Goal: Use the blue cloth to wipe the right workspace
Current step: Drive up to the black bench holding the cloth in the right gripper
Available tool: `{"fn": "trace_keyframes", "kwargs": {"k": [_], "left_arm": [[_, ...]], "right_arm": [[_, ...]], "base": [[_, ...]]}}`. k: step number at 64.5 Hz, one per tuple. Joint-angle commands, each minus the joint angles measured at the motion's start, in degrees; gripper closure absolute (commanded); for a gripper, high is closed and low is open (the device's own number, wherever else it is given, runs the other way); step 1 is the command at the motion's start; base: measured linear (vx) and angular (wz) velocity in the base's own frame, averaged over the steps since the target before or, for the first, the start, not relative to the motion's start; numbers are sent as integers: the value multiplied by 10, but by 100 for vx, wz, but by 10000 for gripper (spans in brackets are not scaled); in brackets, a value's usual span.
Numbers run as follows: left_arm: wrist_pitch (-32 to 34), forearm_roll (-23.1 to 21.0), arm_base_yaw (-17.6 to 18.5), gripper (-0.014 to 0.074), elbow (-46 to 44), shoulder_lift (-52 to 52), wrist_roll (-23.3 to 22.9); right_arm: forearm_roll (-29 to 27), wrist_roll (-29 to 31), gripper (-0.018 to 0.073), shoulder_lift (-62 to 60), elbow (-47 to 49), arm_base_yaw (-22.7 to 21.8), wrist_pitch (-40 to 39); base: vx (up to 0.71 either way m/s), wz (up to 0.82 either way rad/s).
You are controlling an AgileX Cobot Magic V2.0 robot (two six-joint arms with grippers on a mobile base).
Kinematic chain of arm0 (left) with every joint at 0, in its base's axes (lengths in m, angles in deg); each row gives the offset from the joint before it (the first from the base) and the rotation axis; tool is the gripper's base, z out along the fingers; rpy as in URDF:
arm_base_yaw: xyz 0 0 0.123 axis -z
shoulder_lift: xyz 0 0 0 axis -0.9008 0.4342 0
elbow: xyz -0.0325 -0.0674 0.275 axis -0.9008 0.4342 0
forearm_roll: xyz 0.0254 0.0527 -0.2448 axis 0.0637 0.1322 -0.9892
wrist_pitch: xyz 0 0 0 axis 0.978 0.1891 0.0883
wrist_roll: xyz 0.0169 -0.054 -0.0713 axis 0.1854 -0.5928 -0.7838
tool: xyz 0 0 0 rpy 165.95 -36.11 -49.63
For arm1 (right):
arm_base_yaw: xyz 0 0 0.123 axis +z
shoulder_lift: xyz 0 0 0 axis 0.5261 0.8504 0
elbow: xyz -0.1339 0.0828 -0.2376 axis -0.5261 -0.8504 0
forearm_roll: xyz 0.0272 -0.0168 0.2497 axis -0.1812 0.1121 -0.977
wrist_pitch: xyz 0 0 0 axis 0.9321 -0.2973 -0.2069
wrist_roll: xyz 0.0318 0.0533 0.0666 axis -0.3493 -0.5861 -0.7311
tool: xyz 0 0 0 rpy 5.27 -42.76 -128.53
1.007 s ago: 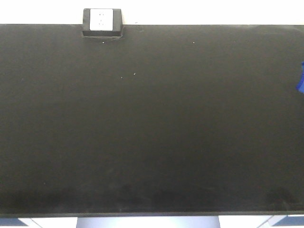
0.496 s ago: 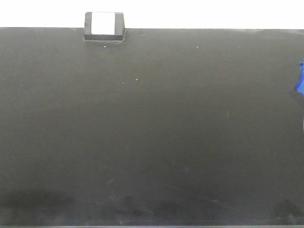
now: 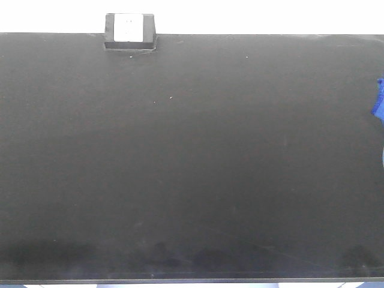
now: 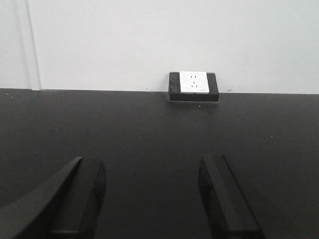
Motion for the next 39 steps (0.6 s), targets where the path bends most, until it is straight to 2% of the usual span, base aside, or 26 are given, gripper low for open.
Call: {"fn": "trace_keyframes", "kwargs": {"k": [1, 25, 39], "left_arm": [[47, -2, 1, 74, 18, 8, -3], [47, -2, 1, 74, 18, 8, -3], [47, -2, 1, 74, 18, 8, -3]], "right_arm": [[0, 6, 557, 0, 18, -3, -41], [0, 6, 557, 0, 18, -3, -45], [-25, 11, 557, 8, 18, -3, -100]], "base": [[0, 0], [0, 0], [0, 0]]}}
